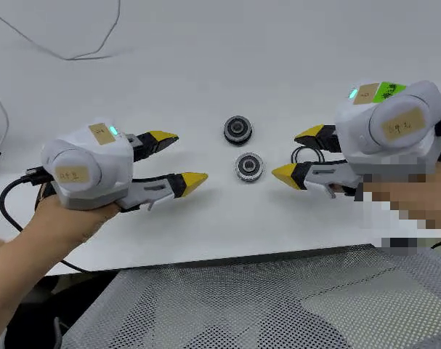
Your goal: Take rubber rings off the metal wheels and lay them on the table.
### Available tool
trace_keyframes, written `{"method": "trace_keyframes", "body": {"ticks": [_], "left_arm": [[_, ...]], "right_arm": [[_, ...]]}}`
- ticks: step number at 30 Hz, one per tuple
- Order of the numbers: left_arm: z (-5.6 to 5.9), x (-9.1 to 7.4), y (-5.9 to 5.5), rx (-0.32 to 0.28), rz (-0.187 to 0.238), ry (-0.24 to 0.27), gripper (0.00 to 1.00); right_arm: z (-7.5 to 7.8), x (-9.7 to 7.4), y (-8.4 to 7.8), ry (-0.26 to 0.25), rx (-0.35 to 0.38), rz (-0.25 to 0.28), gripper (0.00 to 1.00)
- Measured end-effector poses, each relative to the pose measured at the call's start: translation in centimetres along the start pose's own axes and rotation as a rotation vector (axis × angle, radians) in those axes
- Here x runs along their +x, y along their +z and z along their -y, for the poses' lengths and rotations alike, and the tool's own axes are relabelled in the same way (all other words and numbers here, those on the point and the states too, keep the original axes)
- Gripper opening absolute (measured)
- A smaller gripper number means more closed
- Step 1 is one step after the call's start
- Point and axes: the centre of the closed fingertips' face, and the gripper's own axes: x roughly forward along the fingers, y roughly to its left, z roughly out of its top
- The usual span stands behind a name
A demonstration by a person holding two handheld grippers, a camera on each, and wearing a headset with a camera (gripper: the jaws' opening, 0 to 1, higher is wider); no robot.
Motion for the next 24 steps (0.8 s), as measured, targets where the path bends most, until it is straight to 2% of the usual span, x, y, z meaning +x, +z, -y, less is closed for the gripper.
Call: {"method": "trace_keyframes", "body": {"ticks": [14,24], "left_arm": [[-0.3,2.6,2.8,0.049,0.031,-0.030,0.38],[0.1,4.3,3.8,0.079,0.029,-0.065,0.27]], "right_arm": [[0.4,2.2,1.7,0.031,0.116,0.072,0.26],[1.0,3.5,1.8,0.050,0.217,0.104,0.25]]}}
